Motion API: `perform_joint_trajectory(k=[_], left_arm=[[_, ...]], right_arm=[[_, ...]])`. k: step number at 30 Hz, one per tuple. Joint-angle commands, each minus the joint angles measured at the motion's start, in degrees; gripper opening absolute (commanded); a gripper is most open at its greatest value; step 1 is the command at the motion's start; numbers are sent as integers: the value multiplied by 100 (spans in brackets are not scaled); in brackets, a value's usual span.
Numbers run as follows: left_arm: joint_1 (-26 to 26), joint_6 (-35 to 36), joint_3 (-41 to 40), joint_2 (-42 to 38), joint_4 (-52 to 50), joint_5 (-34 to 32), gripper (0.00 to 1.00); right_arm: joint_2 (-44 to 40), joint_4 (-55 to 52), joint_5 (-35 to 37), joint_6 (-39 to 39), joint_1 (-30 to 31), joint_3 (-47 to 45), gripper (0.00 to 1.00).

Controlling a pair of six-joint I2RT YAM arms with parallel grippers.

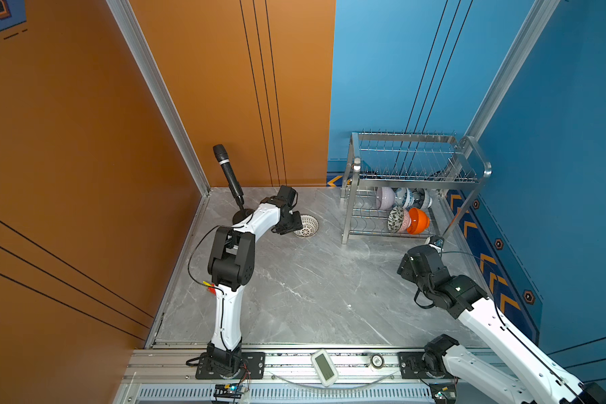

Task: Load bowls into a dish rack
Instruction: Pick up the bowl from the top-center of the table.

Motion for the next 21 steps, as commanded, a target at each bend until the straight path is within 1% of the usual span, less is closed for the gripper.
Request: perform_joint_trajectory(k=[1,5,10,19,21], left_arm=[[64,31,215,157,-123,-75,45],[64,9,275,261,-128,-77,37],[63,3,409,451,-128,-56,31],[70,-51,461,471,-127,-106,1],[69,-62,447,445,-128,-96,0]], right_arm=[[27,-191,148,-8,-79,38,76],[112,-180,79,-87,-163,108,76],[155,-174,-14,-128,-229,137,76],[115,-205,-61,-200,-316,153,76],[162,-189,-94,-234,-345,180,76]])
